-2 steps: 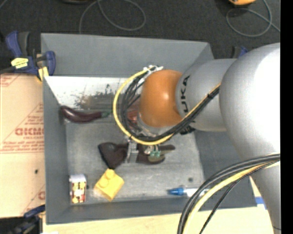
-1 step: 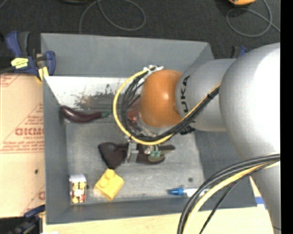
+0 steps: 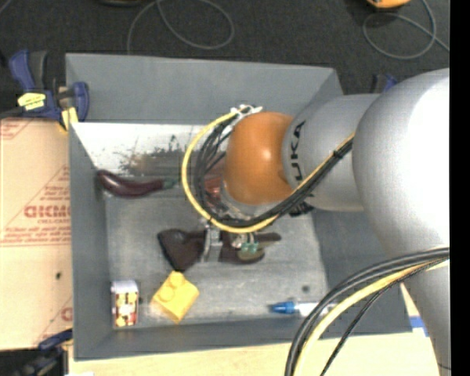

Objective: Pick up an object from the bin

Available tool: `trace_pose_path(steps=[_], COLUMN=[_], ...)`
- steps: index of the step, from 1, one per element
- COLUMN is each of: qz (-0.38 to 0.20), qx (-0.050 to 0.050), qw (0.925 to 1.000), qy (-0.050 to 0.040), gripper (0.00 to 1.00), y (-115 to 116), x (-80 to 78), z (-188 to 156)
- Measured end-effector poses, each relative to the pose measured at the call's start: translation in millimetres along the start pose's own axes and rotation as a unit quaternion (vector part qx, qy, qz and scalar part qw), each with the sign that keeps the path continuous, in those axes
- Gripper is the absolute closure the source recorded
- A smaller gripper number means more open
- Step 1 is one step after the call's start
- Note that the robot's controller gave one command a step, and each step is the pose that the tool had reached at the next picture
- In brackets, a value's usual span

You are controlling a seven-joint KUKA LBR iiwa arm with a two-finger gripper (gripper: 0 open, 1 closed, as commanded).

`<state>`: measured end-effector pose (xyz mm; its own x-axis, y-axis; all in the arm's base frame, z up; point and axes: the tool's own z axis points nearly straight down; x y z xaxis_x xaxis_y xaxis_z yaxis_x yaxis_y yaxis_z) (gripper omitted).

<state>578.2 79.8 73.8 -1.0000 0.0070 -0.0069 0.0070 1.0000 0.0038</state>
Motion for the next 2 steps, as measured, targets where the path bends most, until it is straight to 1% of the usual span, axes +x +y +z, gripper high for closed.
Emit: trace_pose_path(steps=[1, 2], qz=[-0.033, -0.033], qx=[0.000, 0.000], qw=[0.9995, 0.9995], qy=[-0.0007, -0.0006], gripper=[1.00, 1.00], y=[-37.0, -36.9], x=[45.3, 45.3], z=[-62.9, -62.9])
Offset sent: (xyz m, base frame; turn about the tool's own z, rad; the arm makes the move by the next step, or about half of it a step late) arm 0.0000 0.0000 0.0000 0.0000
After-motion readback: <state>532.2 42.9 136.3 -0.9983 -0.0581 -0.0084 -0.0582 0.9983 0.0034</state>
